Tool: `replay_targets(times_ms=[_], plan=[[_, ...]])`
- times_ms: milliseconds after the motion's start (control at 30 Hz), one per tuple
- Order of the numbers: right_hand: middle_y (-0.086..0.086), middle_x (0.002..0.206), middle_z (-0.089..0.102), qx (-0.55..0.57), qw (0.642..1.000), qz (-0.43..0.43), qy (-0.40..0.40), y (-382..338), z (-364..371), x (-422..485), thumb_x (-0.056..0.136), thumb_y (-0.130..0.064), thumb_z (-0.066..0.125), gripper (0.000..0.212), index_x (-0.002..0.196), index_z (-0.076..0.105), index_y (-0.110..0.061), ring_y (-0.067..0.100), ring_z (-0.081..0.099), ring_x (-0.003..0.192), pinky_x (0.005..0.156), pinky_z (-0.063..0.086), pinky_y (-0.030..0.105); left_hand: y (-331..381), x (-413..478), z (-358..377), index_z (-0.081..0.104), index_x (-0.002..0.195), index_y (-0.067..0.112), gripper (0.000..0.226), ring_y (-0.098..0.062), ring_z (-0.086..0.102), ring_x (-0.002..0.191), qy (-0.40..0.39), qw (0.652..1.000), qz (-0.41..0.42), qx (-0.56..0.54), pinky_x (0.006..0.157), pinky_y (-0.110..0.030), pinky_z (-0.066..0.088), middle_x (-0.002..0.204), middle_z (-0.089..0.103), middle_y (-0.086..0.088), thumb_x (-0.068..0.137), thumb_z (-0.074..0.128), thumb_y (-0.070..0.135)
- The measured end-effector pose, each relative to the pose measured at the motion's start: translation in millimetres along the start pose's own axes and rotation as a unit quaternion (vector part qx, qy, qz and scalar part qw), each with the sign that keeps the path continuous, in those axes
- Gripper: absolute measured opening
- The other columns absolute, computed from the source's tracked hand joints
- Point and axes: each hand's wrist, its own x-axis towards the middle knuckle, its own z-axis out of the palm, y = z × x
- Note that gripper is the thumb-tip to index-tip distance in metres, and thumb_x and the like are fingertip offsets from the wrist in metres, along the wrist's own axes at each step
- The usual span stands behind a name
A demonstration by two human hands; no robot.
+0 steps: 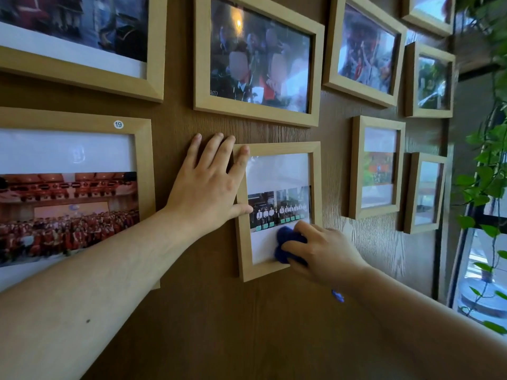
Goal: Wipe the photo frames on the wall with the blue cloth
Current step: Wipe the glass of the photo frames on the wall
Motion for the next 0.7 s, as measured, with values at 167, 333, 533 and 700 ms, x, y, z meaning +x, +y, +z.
replay_targets(times_ms=[167,333,533,700], plan=[[0.007,0.094,0.057,-0.071,0.995,0.048,-0.051,22,-4,-10,0.081,-0.037,0.051,0.018,0.085,0.064,-0.024,0.024,0.057,0.070,0.046,0.049,0.036,1,0,-3,0.024,0.145,0.011,0.104,-0.037,0.021,0.141,-0.011,1.000,-0.004,-0.005,0.116,-0.058,0.013,0.149,0.032,-0.023,0.067,0.060,0.071],[0.006,0.089,0.056,-0.060,0.997,0.054,-0.011,29,-21,-10,0.081,-0.034,0.058,0.016,0.090,0.064,-0.022,0.022,0.056,0.065,0.046,0.049,0.035,3,-3,-8,0.025,0.145,0.010,0.102,-0.037,0.019,0.142,-0.027,1.000,-0.007,0.000,0.115,-0.058,0.016,0.149,0.031,-0.024,0.070,0.057,0.071],[0.005,0.098,0.058,0.001,0.992,0.073,0.108,38,-63,19,0.082,-0.038,0.061,0.029,0.106,0.061,-0.022,0.020,0.058,0.072,0.051,0.051,0.033,-10,-6,-25,0.039,0.140,0.006,0.082,-0.035,0.031,0.136,0.008,1.000,0.020,-0.014,0.113,-0.059,0.020,0.138,0.045,-0.021,0.084,0.042,0.065],[0.006,0.102,0.058,0.000,0.982,0.061,0.180,45,-111,73,0.083,-0.040,0.057,0.033,0.112,0.056,-0.024,0.021,0.056,0.068,0.050,0.041,0.028,-38,22,-57,0.041,0.139,0.006,0.077,-0.035,0.033,0.135,0.058,0.998,0.022,0.026,0.113,-0.058,0.022,0.138,0.046,-0.020,0.086,0.041,0.062]])
